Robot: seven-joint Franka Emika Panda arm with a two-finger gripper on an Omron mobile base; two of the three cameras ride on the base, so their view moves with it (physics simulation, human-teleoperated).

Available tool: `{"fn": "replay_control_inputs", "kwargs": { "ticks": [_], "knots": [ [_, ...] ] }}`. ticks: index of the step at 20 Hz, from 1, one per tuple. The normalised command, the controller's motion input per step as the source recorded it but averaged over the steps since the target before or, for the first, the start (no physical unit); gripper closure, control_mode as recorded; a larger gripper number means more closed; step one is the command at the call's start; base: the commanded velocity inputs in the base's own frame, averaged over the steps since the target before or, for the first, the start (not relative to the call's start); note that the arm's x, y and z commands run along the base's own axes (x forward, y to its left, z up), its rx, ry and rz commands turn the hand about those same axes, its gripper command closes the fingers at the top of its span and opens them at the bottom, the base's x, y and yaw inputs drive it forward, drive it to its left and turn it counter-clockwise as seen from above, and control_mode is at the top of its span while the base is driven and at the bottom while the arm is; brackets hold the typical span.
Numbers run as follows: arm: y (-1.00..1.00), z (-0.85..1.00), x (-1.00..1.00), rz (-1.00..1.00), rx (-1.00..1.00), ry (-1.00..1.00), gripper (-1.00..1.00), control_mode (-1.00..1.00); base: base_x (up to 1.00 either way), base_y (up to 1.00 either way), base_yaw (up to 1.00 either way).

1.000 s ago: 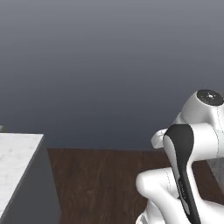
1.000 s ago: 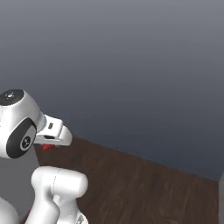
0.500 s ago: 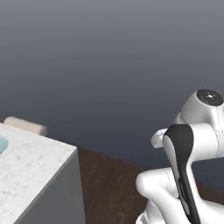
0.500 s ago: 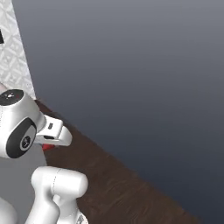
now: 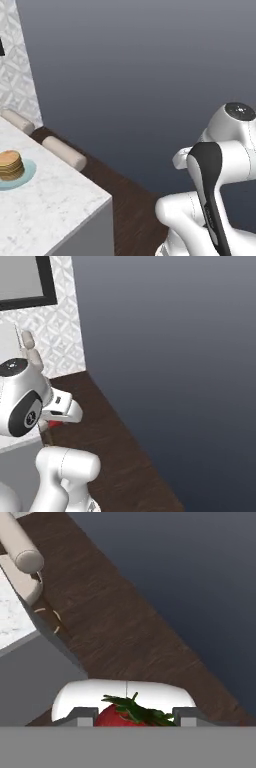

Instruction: Take the strawberry from the fridge and place it on top of the pancake, located on the dining counter.

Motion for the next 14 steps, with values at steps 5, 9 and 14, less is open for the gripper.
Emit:
{"fn": "replay_control_inputs", "kwargs": {
  "ticks": [5,9,14],
  "knots": [
    [0.00,0.00,0.00,0.00,0.00,0.00,1.00,1.00,0.72,-0.45,0.56],
    [0.00,0.00,0.00,0.00,0.00,0.00,1.00,1.00,0.35,-0.92,0.62],
    [0.00,0.00,0.00,0.00,0.00,0.00,1.00,1.00,0.28,-0.70,0.74]
  ]
}}
